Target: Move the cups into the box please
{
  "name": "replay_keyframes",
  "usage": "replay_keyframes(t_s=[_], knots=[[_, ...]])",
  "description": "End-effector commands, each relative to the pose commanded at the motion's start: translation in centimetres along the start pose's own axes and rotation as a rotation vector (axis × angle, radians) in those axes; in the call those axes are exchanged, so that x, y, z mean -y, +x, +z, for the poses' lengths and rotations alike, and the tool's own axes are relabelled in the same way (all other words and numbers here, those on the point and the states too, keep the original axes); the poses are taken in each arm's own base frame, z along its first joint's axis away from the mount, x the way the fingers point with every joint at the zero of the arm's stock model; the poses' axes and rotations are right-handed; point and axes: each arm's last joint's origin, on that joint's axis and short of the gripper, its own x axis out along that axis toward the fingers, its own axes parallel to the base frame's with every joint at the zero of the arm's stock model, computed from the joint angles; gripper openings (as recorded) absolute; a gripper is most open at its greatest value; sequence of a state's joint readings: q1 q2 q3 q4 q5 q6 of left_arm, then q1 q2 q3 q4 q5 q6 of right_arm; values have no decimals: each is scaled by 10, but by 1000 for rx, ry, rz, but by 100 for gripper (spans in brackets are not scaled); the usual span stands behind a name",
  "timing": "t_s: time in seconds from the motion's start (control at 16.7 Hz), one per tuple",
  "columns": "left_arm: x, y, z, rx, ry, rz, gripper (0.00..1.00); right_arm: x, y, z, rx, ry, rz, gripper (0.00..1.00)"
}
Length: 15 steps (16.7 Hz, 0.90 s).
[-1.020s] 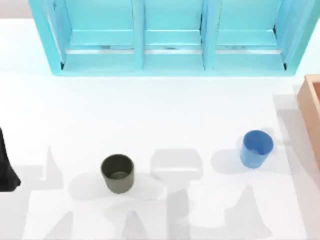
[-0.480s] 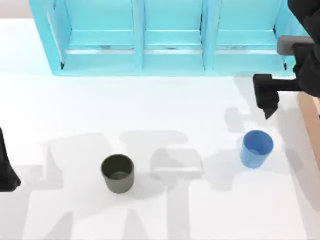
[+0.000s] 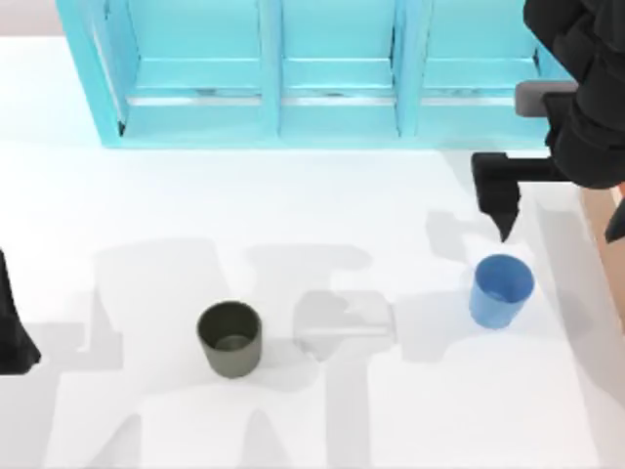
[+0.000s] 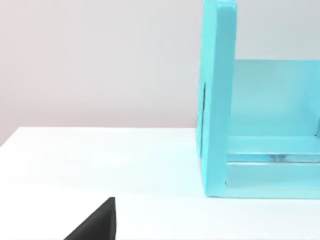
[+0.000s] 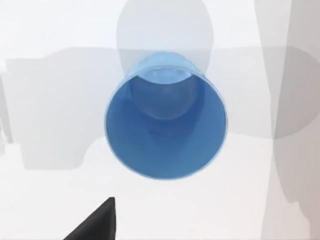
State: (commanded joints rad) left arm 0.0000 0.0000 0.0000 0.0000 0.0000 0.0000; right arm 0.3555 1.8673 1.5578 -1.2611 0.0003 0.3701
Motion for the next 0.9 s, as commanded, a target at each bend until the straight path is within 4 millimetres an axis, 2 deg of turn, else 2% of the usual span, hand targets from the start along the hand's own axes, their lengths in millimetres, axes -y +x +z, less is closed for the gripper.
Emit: replay_keyframes(t_s=[0.18,0.48,0.66,0.9], knots=[[0,0,0,0,0,0,100,-3,5,2,1,2,0,100],[0,0,0,0,0,0,100,-24,65,12,0,0,0,100],[0,0,0,0,0,0,100,-17,89,6,-2,0,-1,100],[0,0,0,0,0,0,100,-1,100,0,0,0,0,100]])
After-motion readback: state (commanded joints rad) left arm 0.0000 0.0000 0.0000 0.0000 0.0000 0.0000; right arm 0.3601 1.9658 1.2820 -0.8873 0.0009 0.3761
